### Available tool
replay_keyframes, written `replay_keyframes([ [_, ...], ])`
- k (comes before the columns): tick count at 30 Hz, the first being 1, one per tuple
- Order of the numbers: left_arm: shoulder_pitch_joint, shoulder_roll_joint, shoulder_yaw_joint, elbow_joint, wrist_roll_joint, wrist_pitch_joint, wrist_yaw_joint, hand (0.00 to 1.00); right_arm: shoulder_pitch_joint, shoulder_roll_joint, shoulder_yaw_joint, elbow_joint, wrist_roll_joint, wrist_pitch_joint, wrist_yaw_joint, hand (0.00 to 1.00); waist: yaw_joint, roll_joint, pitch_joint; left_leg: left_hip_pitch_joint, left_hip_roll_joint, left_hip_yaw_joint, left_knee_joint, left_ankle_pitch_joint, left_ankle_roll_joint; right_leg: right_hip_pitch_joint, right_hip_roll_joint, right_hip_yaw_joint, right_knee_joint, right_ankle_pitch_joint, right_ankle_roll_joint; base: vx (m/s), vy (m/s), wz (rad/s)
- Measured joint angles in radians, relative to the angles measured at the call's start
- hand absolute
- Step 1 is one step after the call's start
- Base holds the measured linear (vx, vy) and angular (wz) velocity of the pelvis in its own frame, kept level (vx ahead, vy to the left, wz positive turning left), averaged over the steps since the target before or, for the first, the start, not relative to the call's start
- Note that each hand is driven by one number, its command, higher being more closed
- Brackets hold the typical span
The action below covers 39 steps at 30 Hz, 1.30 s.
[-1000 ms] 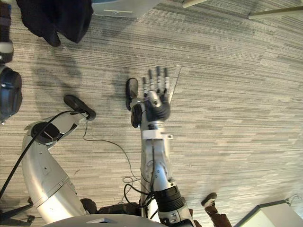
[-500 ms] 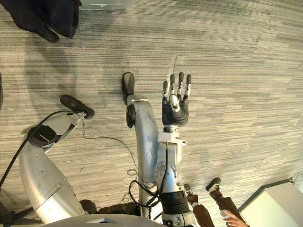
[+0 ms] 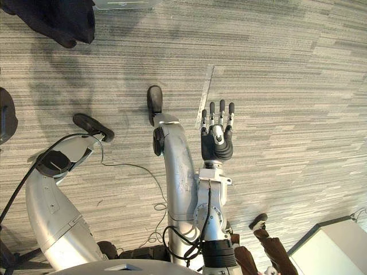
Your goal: Pick up the laundry basket with both hands and put the clothes into the washing machine.
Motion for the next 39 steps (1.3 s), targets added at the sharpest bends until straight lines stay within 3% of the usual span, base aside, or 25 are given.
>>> replay_keyframes([
  [4,0.009,-0.016,0.078,0.007,-0.185,-0.001,0.044,0.00,-0.006,-0.031,-0.011,0.064,-0.036,0.014,-0.024,0.00,0.005,0.001,0.000,0.005,-0.014,-0.010,-0.032,0.022,-0.002,0.023,-0.008,-0.022,-0.034,0.011,-0.005,-0.06,0.042,0.10],
  [7,0.009,-0.009,0.117,0.007,-0.260,-0.001,0.047,0.00,-0.011,-0.062,-0.023,0.152,-0.041,0.012,-0.041,0.00,0.006,0.002,0.001,0.003,-0.023,-0.009,-0.049,0.032,-0.002,0.023,-0.012,-0.023,-0.047,0.019,-0.006,-0.07,0.042,0.09],
  [10,0.010,0.009,0.153,0.007,-0.179,0.003,0.047,0.00,-0.010,-0.078,-0.018,0.190,-0.041,0.026,-0.040,0.00,0.005,0.003,0.002,0.002,-0.021,-0.006,-0.048,0.032,-0.002,0.020,-0.010,-0.022,-0.050,0.023,-0.006,-0.05,0.031,-0.05],
  [13,0.011,0.036,0.179,0.006,-0.025,0.015,0.055,0.00,-0.010,-0.086,-0.008,0.193,-0.040,0.031,-0.033,0.00,0.008,0.003,0.002,-0.003,-0.010,-0.002,-0.048,0.032,-0.002,0.015,0.000,-0.022,-0.059,0.032,-0.007,-0.05,0.027,-0.10],
  [16,0.016,0.047,0.185,-0.006,0.052,0.035,0.114,0.00,-0.010,-0.100,0.006,0.193,-0.039,0.025,-0.031,0.00,0.008,0.009,0.005,-0.006,-0.008,-0.001,-0.048,0.034,-0.002,0.011,0.001,-0.022,-0.059,0.033,-0.008,-0.05,0.031,-0.02],
  [20,0.101,0.045,0.181,-0.157,0.088,0.041,0.191,0.00,-0.010,-0.111,0.021,0.191,-0.039,0.006,-0.023,0.00,0.008,0.010,0.006,-0.006,-0.011,-0.001,-0.055,0.042,-0.004,0.010,0.001,-0.023,-0.060,0.034,-0.009,-0.04,0.025,0.04],
  [22,0.207,0.045,0.160,-0.330,0.087,0.030,0.258,0.00,-0.009,-0.115,0.024,0.184,-0.039,-0.005,-0.021,0.00,0.008,0.012,0.006,-0.005,-0.020,-0.001,-0.069,0.054,-0.006,0.010,-0.005,-0.024,-0.062,0.035,-0.011,-0.04,0.024,0.14],
  [26,0.462,0.025,0.134,-0.662,0.089,-0.007,0.310,0.00,-0.005,-0.121,0.020,0.165,-0.041,-0.031,-0.020,0.00,0.021,0.021,0.007,0.003,-0.028,-0.002,-0.082,0.068,-0.008,0.015,-0.012,-0.027,-0.062,0.038,-0.015,-0.05,0.025,0.10],
  [32,0.842,-0.142,0.150,-0.918,0.153,-0.014,0.281,0.00,-0.005,-0.118,-0.002,0.154,-0.080,-0.036,-0.024,0.00,0.032,0.049,0.007,0.048,-0.051,-0.002,-0.115,0.092,-0.012,0.061,-0.027,-0.029,-0.076,0.041,-0.021,-0.06,0.024,0.08],
  [35,1.004,-0.216,0.200,-1.031,0.169,-0.016,0.259,0.00,-0.007,-0.100,-0.026,0.155,-0.090,-0.029,-0.028,0.00,0.048,0.051,0.007,0.094,-0.066,0.011,-0.156,0.111,-0.032,0.093,-0.030,-0.026,-0.097,0.046,-0.026,-0.07,0.005,0.08],
  [39,1.191,-0.271,0.222,-1.119,0.185,-0.041,0.233,0.00,-0.037,-0.089,-0.032,0.156,-0.113,-0.023,-0.036,0.00,0.068,0.062,0.007,0.146,-0.079,0.010,-0.193,0.135,-0.047,0.141,-0.030,-0.029,-0.115,0.050,-0.033,-0.06,-0.006,0.03],
])
